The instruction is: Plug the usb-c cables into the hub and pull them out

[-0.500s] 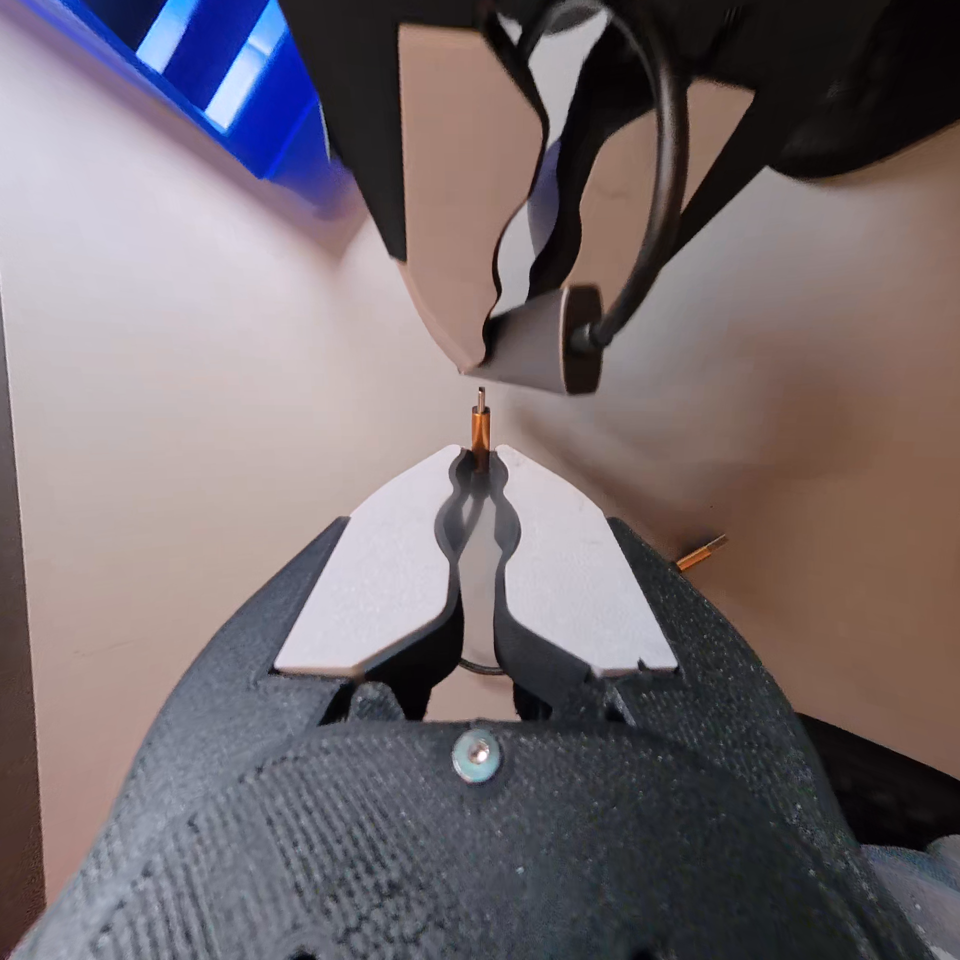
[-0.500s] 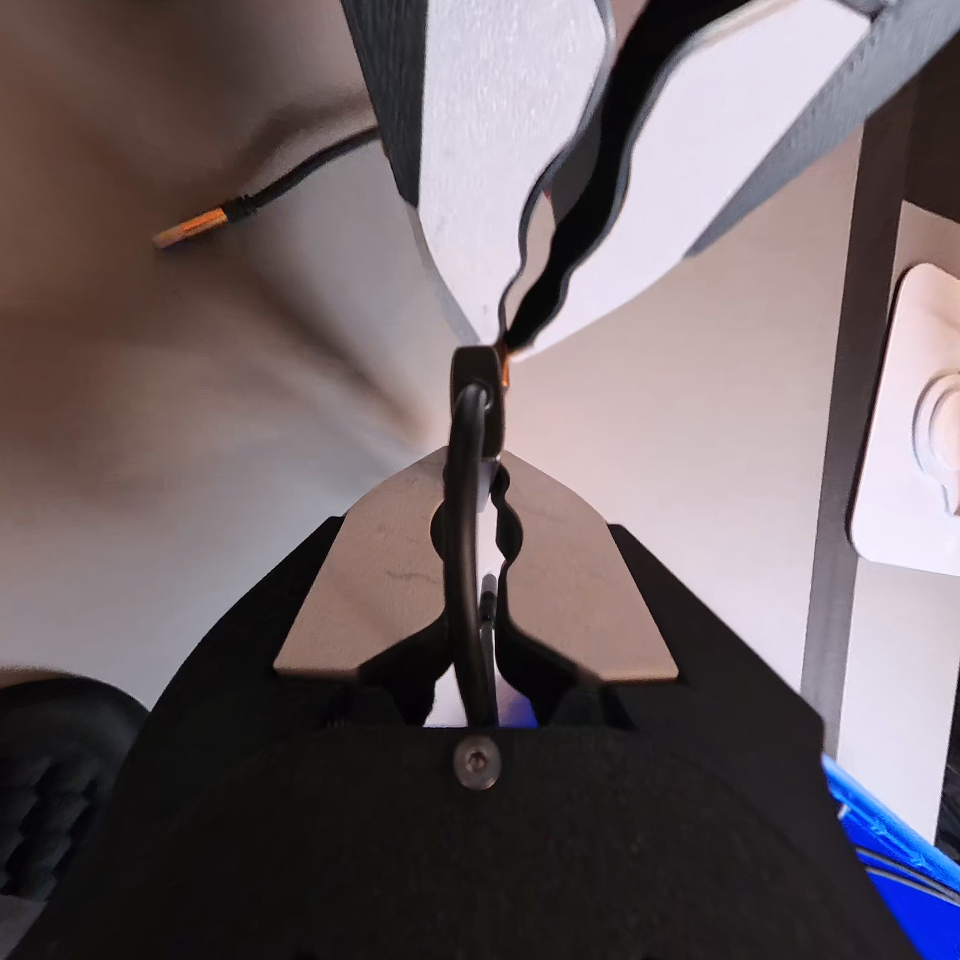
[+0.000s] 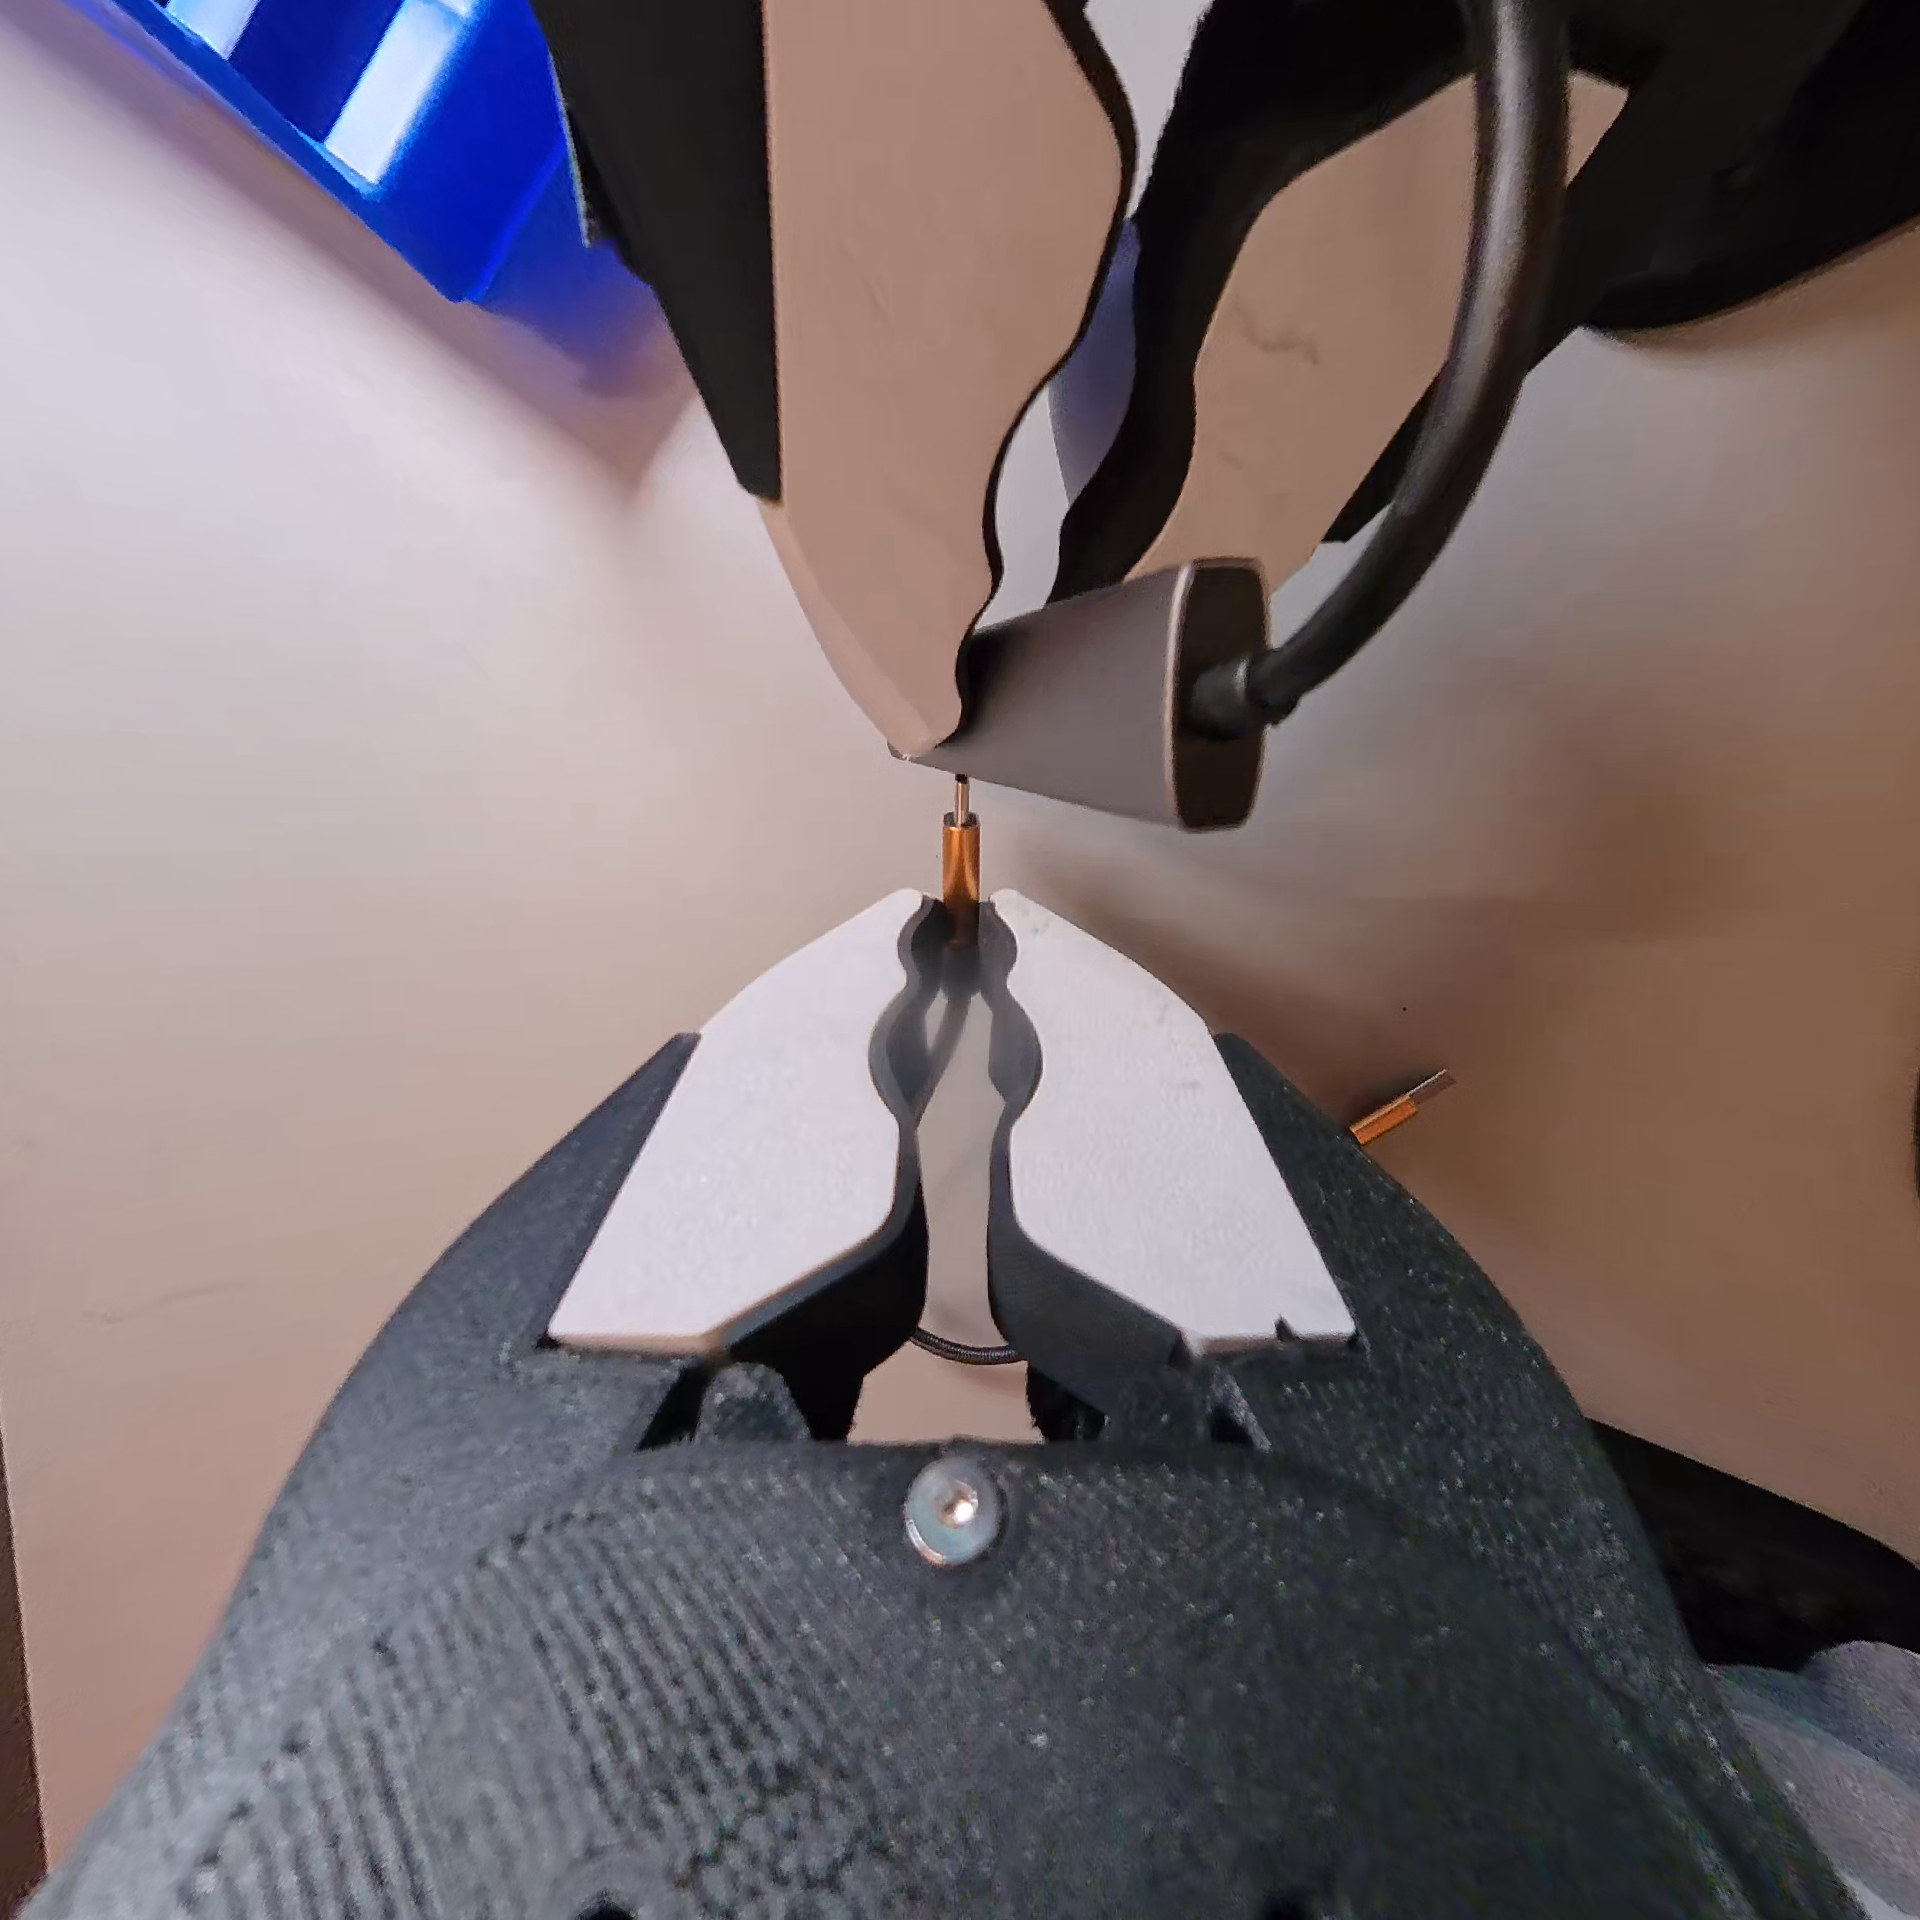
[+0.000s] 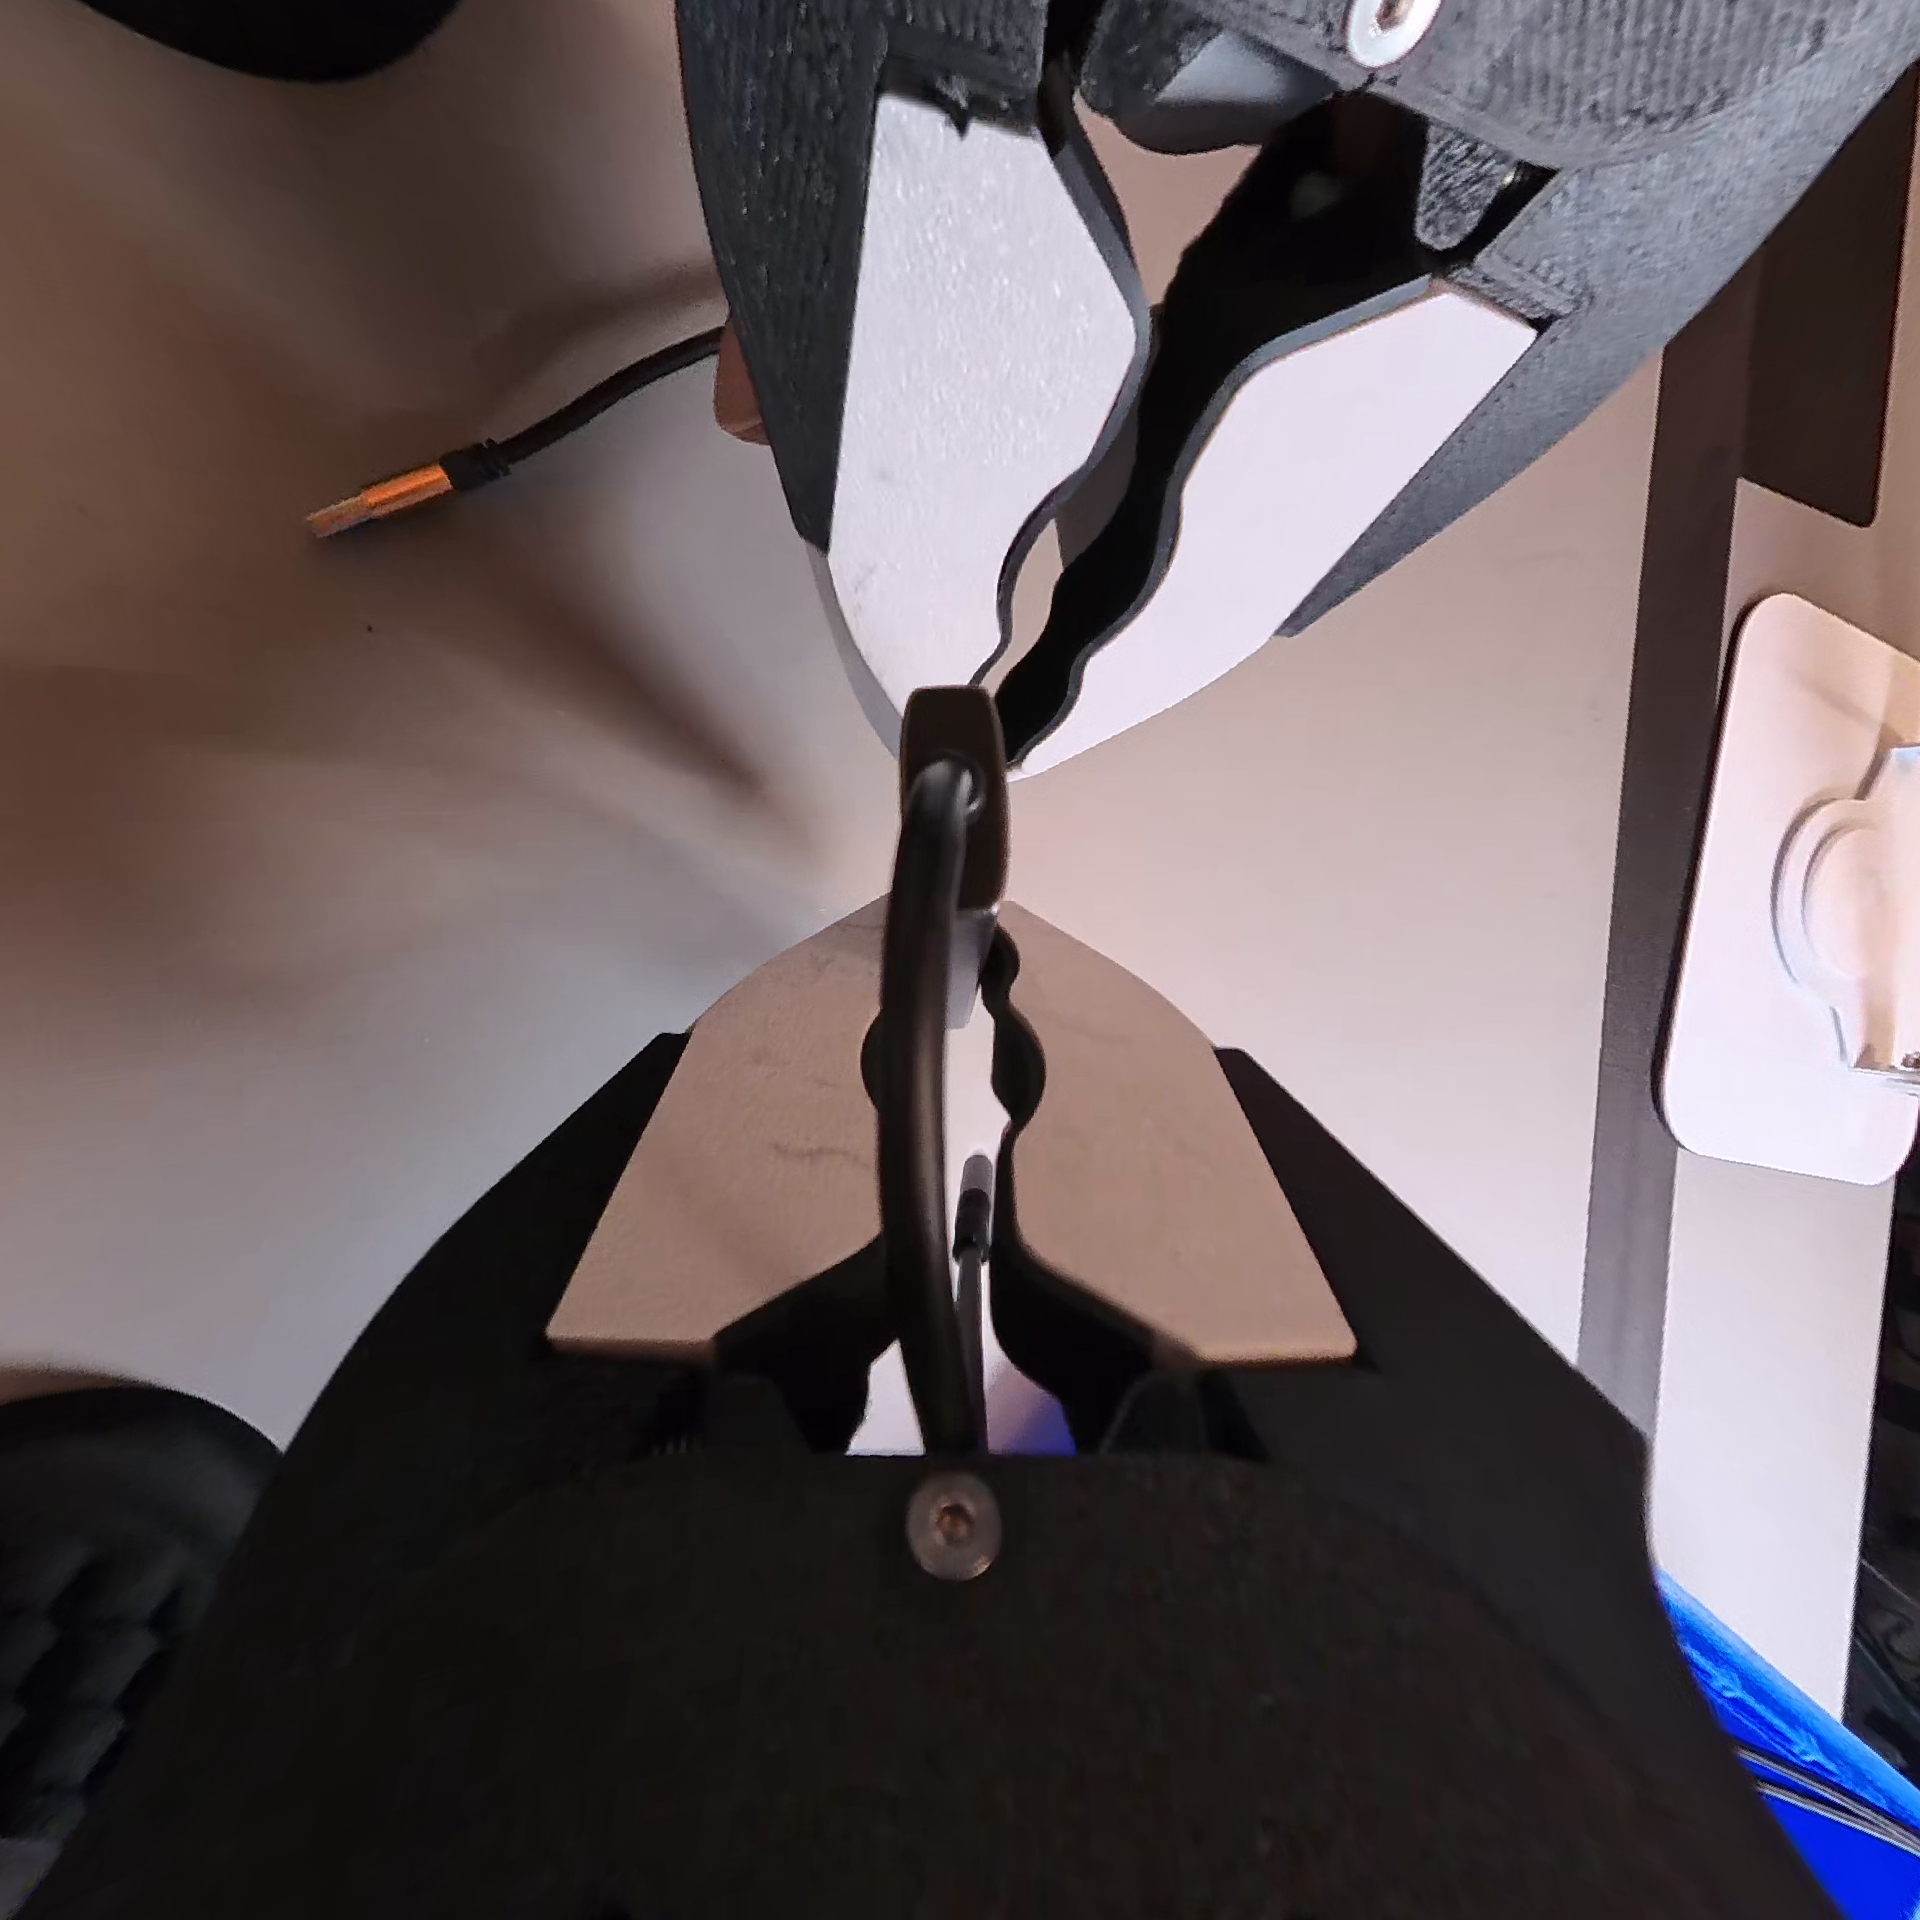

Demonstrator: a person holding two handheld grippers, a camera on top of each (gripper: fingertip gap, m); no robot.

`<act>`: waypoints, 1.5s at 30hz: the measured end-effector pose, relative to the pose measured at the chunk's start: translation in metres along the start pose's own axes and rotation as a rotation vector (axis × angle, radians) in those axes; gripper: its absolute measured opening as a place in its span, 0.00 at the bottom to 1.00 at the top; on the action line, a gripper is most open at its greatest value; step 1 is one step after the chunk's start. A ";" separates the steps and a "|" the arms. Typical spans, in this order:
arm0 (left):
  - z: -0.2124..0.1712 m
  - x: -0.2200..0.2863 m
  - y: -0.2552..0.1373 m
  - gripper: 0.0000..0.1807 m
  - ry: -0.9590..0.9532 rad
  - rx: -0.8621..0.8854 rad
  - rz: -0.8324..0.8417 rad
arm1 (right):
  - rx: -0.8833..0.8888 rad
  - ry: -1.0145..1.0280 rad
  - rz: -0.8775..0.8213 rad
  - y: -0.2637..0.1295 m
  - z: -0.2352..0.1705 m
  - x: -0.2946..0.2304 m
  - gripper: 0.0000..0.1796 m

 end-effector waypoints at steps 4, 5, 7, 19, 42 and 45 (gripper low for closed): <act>0.000 0.002 0.000 0.04 -0.001 -0.001 -0.008 | -0.024 -0.011 -0.013 0.001 -0.001 0.000 0.05; 0.000 0.002 0.000 0.04 0.000 -0.001 -0.009 | -0.030 -0.013 -0.010 0.001 -0.001 0.000 0.05; 0.000 0.002 0.000 0.04 0.005 -0.001 -0.007 | -0.039 -0.017 -0.008 0.002 -0.002 -0.001 0.05; 0.009 -0.002 -0.006 0.04 0.058 0.066 0.029 | 0.006 0.018 0.014 -0.004 -0.004 0.000 0.05; 0.042 -0.009 -0.047 0.04 0.100 0.436 0.047 | 0.491 0.237 0.067 -0.034 0.019 0.023 0.06; 0.042 -0.010 -0.050 0.04 0.106 0.443 0.061 | 0.507 0.233 0.049 -0.034 0.022 0.025 0.05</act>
Point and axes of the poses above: each gripper's, where its closed fingertips meet, y out along the fingers, z out of its top, x = y × z across the jaws, the point moved 2 cm from there along -y, back along the fingers, and after that the axes turned 6 degrees about x, right-handed, at the moved point
